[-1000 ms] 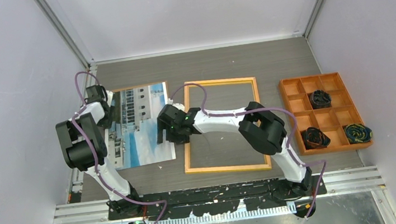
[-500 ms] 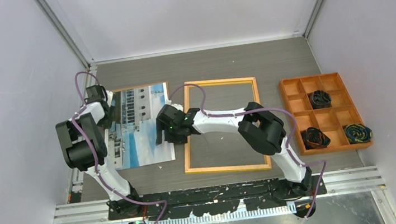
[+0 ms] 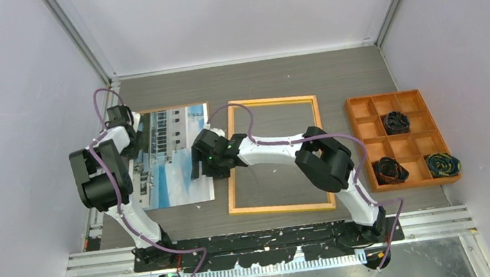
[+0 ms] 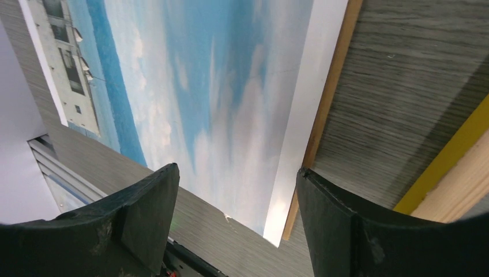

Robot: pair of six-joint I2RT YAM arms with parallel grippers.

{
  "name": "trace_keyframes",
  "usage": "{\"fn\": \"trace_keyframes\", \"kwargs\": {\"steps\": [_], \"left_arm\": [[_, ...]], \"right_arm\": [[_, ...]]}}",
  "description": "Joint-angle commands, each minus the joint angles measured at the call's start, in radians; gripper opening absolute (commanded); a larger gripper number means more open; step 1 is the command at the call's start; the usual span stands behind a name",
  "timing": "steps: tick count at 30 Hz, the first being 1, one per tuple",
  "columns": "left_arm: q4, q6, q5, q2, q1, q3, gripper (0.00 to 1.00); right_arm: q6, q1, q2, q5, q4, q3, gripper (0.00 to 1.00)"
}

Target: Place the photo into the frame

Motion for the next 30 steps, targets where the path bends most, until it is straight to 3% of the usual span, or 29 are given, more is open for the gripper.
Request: {"fn": "trace_keyframes", "kwargs": {"steps": [1, 12, 20, 30], "left_arm": [[-0.029, -0.004, 0.047, 0.019, -0.009, -0.041, 0.67], [-0.021, 0.001, 0.039, 0.018, -0.008, -0.048, 0.67], [-0.02, 0.004, 0.041, 0.02, -0.009, -0.049, 0.67], [-0.023, 0.014, 0.04, 0.02, -0.009, -0.047, 0.66]], "right_arm": [[-0.008, 0.008, -0.085, 0.0, 0.024, 0.063, 0.78], [0.048, 0.004, -0.115, -0.044, 0.137, 0.0, 0.78], [0.325, -0.061, -0.171, -0.175, 0.636, -0.263, 0.78], [0.419, -0.054, -0.126, -0.22, 0.658, -0.327, 0.77]]}}
